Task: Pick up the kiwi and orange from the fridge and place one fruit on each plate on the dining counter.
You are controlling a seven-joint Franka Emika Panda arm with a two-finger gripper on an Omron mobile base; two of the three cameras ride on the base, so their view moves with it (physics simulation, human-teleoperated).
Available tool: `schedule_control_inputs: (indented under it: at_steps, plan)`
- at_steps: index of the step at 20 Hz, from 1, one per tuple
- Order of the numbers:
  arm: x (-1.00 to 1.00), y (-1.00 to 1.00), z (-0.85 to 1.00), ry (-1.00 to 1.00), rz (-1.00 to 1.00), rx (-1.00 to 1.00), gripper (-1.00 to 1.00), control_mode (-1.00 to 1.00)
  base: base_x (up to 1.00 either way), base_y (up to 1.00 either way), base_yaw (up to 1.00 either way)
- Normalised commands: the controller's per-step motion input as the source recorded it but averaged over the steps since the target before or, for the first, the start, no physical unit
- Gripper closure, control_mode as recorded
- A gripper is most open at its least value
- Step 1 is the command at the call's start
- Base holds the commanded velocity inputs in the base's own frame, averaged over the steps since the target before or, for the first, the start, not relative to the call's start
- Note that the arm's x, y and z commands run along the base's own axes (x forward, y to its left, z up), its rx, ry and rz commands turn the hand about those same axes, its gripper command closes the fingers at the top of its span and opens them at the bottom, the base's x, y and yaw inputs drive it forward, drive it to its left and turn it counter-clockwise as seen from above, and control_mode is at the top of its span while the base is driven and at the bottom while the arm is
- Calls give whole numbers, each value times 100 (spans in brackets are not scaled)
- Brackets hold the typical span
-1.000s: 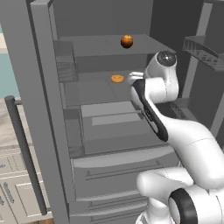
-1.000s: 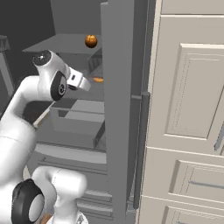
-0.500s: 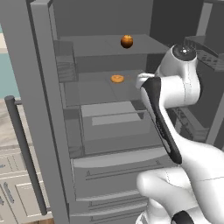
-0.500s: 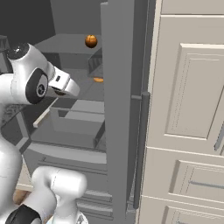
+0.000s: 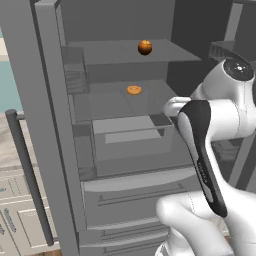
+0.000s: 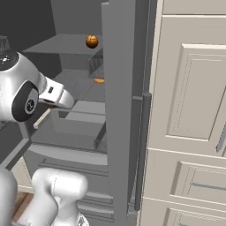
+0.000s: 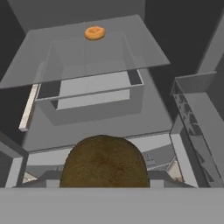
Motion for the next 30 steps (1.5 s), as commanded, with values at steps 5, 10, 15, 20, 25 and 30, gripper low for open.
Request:
schedule_control_inputs:
  at_steps: [5,10,15,20,25,30]
  plan:
    - [-5,0,-21,5,0,-1,100,-100,0,0,0]
    - [-28,0,-6,-5,4,0,100,-100,0,0,0]
    - [-28,1,-1,-4,9,-1,100,100,-23,2,12]
    - [0,0,0,0,0,0,100,100,-71,2,47]
    - [0,0,0,0,0,0,100,100,-62,0,55]
    - [0,0,0,0,0,0,100,100,-65,0,57]
